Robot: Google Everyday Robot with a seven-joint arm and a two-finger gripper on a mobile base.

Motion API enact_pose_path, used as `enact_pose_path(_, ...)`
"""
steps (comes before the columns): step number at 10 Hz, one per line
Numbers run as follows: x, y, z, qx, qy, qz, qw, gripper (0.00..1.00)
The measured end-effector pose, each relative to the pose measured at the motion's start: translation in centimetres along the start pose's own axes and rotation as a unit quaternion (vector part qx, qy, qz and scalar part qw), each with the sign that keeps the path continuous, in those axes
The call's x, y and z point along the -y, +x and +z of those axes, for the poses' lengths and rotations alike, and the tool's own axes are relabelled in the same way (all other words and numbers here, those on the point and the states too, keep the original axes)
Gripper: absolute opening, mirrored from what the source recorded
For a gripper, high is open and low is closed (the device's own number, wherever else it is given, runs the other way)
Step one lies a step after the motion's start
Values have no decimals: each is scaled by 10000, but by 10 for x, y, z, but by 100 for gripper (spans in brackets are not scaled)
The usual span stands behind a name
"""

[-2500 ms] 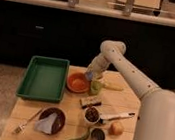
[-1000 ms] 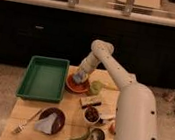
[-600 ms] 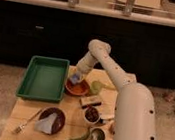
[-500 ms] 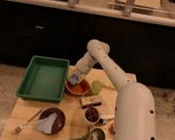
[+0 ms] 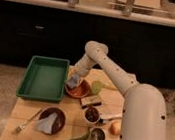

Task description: Wipe red bowl with sponge

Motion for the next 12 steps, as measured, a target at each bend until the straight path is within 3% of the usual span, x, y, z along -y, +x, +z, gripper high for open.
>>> enact_pose_path(5,-23,-21,11,240,-298,86,9992,0)
enact_pose_path(12,-51,-4,-4,31,-382,536,9978,0)
